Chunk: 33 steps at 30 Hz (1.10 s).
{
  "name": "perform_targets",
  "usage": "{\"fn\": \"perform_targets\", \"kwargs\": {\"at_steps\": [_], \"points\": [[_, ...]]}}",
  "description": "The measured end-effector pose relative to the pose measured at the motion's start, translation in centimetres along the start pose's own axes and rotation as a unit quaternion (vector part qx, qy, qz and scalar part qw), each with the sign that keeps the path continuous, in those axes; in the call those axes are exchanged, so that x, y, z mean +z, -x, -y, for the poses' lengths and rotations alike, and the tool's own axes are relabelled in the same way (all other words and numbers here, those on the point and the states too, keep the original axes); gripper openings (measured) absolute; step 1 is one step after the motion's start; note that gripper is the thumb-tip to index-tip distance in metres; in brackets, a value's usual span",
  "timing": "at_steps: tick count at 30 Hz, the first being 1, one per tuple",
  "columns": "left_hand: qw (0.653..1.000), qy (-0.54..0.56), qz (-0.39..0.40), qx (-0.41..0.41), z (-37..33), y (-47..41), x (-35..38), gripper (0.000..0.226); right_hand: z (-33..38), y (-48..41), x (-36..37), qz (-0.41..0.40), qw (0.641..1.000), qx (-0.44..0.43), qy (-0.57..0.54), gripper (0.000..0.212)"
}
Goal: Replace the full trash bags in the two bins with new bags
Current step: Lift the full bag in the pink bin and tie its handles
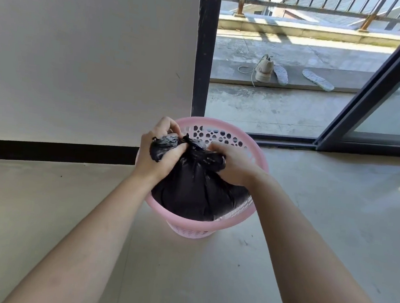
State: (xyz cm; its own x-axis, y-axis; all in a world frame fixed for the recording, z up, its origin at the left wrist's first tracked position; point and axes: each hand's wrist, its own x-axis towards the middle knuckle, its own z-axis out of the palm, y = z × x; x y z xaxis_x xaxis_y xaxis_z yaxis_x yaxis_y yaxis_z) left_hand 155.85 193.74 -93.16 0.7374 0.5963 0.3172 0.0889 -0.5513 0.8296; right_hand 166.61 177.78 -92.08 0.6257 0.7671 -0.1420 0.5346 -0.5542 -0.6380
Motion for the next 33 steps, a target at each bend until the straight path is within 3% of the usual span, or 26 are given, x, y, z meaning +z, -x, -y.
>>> {"fn": "perform_targets", "kwargs": {"at_steps": [3, 5, 9, 11, 14, 18, 21, 23, 25, 30, 33], "points": [[0.994, -0.077, -0.054, 0.063, -0.3, 0.5, 0.7, 0.021, 0.6, 0.1, 0.2, -0.018, 0.999, -0.034, -0.012, 0.011], [0.994, -0.076, -0.073, 0.021, -0.4, 0.4, 1.0, 0.022, 0.5, -0.2, 0.5, -0.034, 0.998, -0.042, -0.008, 0.012], [0.995, 0.001, -0.021, -0.096, 0.0, 0.4, 1.5, 0.018, -0.5, -0.9, 1.4, -0.066, 0.997, -0.031, -0.009, 0.025], [0.97, 0.125, 0.023, -0.205, -0.1, 0.2, 1.3, 0.019, -1.1, -1.2, 1.7, -0.077, 0.996, -0.008, -0.036, 0.038], [0.892, 0.312, 0.107, -0.31, -0.5, -0.1, 0.4, 0.023, -1.7, -1.2, 2.0, -0.088, 0.991, 0.021, -0.094, 0.033], [0.841, 0.398, 0.173, -0.324, -0.7, 0.1, -0.3, 0.032, -1.7, -1.2, 2.1, -0.081, 0.987, 0.015, -0.139, 0.033], [0.822, 0.44, 0.138, -0.335, -1.0, 0.0, -0.1, 0.022, -1.7, -1.2, 2.1, -0.075, 0.985, 0.017, -0.156, 0.034], [0.83, 0.446, 0.074, -0.328, -1.1, -0.1, 0.5, 0.015, -1.4, -1.0, 2.1, -0.066, 0.983, 0.014, -0.169, 0.034], [0.86, 0.402, 0.021, -0.314, -0.6, -0.3, 1.3, 0.018, -1.3, -1.0, 2.2, -0.058, 0.982, 0.007, -0.178, 0.033], [0.879, 0.365, 0.007, -0.306, -0.4, -0.3, 1.8, 0.026, -1.4, -1.0, 1.7, -0.045, 0.989, 0.024, -0.139, 0.026], [0.904, 0.317, -0.069, -0.28, -0.3, -0.1, 1.7, 0.025, -1.2, -0.8, 0.5, -0.014, 0.986, 0.036, -0.161, 0.01]]}}
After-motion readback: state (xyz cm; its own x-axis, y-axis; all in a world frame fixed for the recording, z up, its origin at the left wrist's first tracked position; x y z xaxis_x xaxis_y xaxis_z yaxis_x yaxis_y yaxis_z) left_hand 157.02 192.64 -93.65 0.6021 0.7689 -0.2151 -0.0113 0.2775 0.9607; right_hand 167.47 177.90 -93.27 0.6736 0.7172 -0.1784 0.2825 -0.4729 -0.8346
